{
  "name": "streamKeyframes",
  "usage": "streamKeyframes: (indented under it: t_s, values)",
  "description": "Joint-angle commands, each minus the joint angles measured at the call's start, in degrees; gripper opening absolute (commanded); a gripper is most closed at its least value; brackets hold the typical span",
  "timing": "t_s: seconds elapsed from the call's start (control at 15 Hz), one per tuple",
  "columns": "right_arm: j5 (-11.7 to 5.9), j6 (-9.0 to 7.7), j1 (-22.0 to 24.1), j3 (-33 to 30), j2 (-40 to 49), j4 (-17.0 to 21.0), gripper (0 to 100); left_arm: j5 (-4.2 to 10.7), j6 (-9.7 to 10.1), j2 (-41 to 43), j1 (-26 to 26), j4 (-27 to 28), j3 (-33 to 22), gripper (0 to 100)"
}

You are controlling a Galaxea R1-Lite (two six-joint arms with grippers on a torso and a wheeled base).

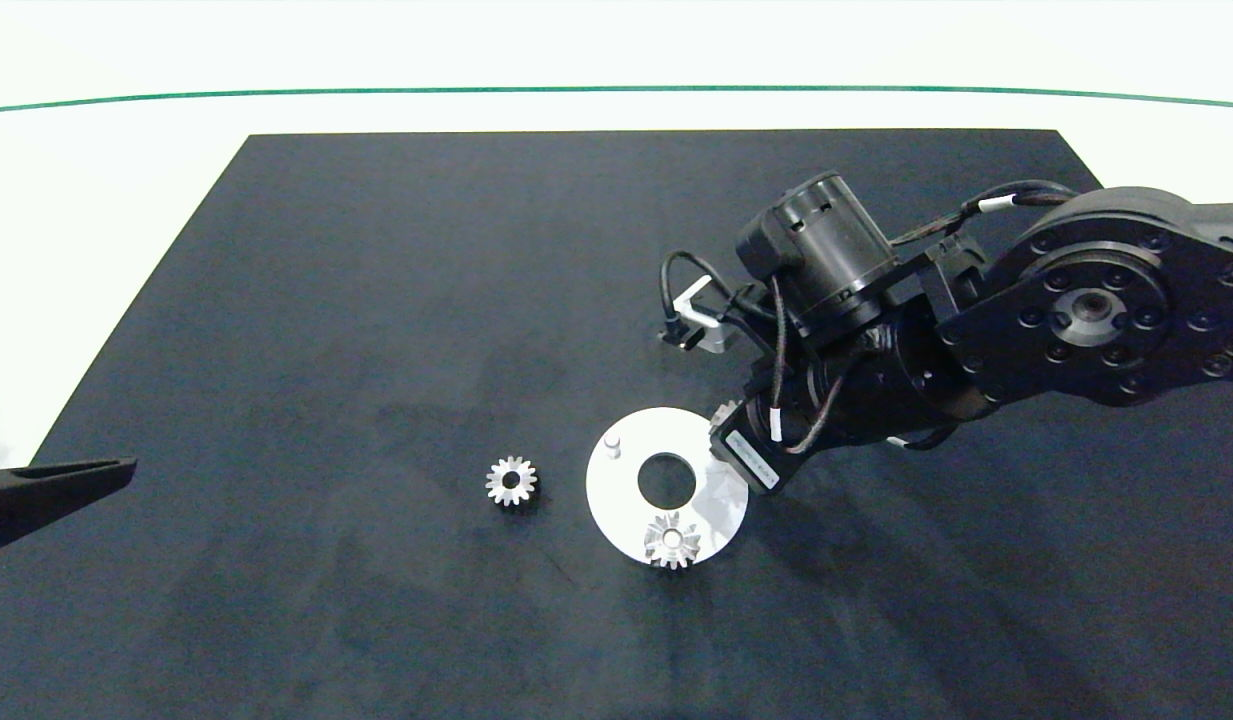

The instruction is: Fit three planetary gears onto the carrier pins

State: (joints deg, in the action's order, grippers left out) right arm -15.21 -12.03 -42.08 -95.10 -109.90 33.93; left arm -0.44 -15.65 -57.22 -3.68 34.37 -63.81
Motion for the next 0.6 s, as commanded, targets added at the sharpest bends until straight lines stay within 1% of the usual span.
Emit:
streamKeyframes:
  t_s: [0.07,0.6]
  values:
    - [-0.08,-0.1,-0.02,0.0,-0.4,0.18,4,0.0,-0.08,0.01,-0.01,0.18,0.0,100]
    - [0.89,-0.01,-0.02,-0.35,-1.28,-0.09,4,0.0,0.01,0.01,0.08,0.09,0.0,100]
